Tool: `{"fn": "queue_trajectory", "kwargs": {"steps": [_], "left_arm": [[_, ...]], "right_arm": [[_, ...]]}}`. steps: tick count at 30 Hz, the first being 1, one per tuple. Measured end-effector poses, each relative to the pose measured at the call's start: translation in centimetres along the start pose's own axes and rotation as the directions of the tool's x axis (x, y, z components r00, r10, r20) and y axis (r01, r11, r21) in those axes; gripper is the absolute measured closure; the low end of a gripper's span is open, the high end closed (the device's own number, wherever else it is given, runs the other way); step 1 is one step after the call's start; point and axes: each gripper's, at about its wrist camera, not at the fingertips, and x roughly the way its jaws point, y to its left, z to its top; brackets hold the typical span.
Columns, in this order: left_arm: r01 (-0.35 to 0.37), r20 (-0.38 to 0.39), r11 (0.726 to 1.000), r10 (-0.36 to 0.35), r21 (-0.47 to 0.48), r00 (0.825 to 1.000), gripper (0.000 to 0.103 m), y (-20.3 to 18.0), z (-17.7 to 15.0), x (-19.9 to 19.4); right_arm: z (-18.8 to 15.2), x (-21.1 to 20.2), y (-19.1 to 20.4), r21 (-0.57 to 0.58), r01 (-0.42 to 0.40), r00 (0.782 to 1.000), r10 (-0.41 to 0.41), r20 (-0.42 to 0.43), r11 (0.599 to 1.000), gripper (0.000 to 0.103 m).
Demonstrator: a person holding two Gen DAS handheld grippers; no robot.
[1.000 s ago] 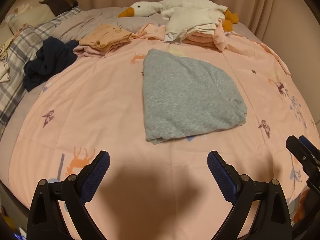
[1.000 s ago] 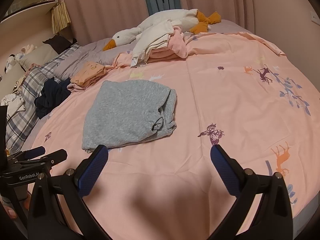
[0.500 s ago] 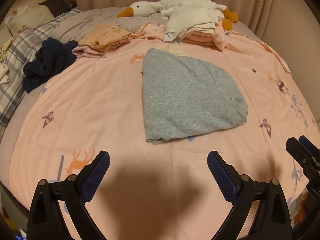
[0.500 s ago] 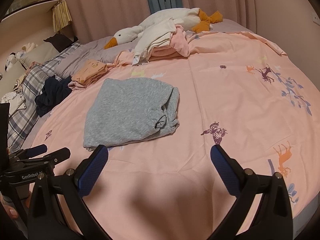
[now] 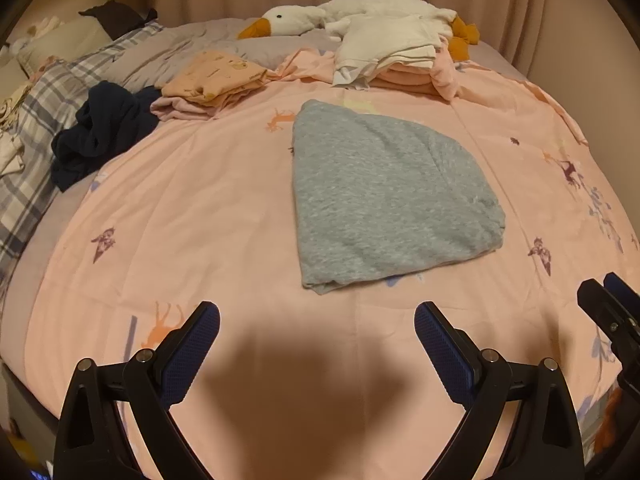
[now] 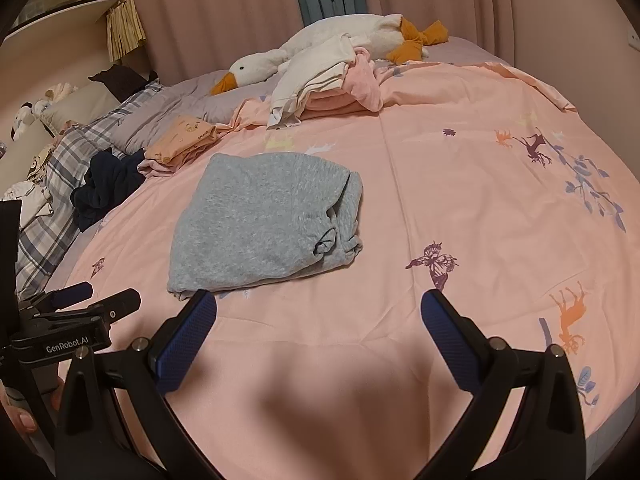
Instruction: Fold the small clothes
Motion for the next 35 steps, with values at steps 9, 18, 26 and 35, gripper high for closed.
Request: {"fn": "queue_trajectory", "kwargs": {"steps": [9, 18, 26, 35], "left_arm": [[-0.008, 0.001, 1.000, 0.008, 0.005, 1.000, 0.006, -0.13, -0.09, -0.01], [-0.016, 0.001, 1.000, 0.016, 0.010, 1.000, 0.006, -0.21, -0.20, 0.02], [-0.014, 0.005, 1.000, 0.014, 0.017, 1.000, 0.006, -0.30, -0.15, -0.10], [-0.020, 0.010, 1.000, 0.020, 0.020, 1.000, 0.006, -0.58, -0.08, -0.28]], "right_arm": [[0.01, 0.21, -0.41, 0.005, 0.000, 1.000, 0.000, -0.004, 1.000, 0.000], [-0.06, 0.16, -0.39, 0.006, 0.002, 1.000, -0.002, -0.004, 1.000, 0.000], [0.02, 0.13, -0.65, 0.007, 0.000, 1.000, 0.000, -0.001, 1.000, 0.000], [0.13, -0.22, -0.89, 0.009, -0.002, 1.000, 0.002, 0.003, 1.000, 0.000]]}}
